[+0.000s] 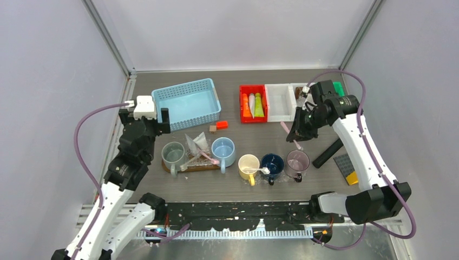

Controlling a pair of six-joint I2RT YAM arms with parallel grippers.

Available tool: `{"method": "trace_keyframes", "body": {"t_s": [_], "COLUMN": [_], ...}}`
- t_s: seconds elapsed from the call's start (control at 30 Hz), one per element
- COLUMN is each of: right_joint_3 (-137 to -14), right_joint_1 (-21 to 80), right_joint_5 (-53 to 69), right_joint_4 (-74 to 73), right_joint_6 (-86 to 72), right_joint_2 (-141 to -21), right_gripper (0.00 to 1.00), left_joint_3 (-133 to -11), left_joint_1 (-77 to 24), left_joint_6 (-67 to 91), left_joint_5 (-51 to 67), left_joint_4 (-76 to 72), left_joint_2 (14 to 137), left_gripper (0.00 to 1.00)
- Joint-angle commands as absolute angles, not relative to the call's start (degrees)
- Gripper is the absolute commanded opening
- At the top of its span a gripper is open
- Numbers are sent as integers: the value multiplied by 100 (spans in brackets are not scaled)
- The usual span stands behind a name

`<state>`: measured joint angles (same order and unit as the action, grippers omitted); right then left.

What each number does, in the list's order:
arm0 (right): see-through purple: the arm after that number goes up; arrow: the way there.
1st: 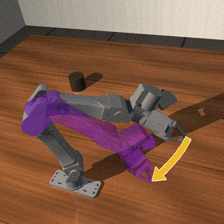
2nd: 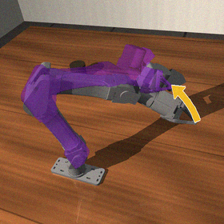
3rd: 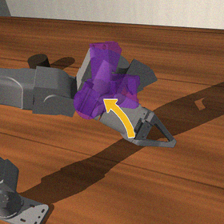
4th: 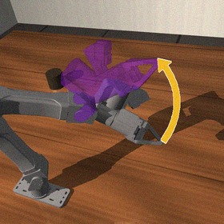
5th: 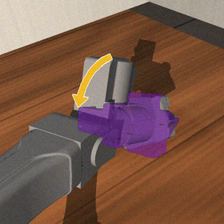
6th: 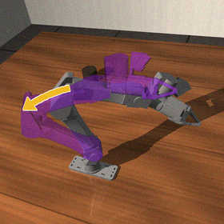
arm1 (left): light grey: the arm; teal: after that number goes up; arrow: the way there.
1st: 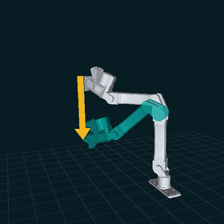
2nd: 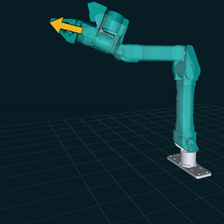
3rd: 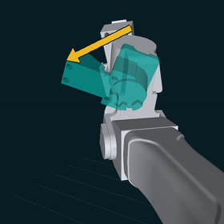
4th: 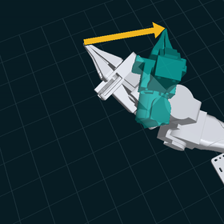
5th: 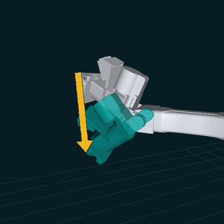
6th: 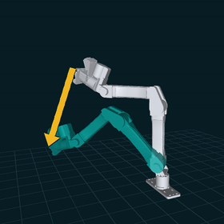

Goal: Prepare toiletry sets of a toothbrush and toothpaste on the tray
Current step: Pick up the toothbrush from the storage box, then place the toothbrush in the cup.

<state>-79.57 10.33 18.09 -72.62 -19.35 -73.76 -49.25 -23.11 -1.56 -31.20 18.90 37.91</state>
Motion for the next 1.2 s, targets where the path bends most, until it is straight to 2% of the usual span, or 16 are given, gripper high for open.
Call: {"method": "trace_keyframes", "body": {"t_s": [0.0,0.47,0.93,1.17], "right_joint_3": [-7772,-7038,-6394,-6213], "right_joint_1": [1245,1681,1896,1925], "right_joint_5": [2474,2821,2878,2718], "right_joint_4": [-7619,-8189,-7955,-7404], "right_joint_6": [-1838,-1840,-1875,-2008], "right_joint_2": [-7204,-7173,-7243,-7477], "right_gripper": [1,1,4,14], "left_joint_3": [-4886,-4887,-4874,-4869], "left_joint_1": [-2268,-2156,-2083,-2083], "left_joint_6": [-158,-167,-150,-125], "left_joint_5": [-3041,-3006,-2962,-2920], "left_joint_4": [1538,1562,1563,1551], "left_joint_2": [3879,4007,4073,4089], "left_gripper": [94,94,93,93]}}
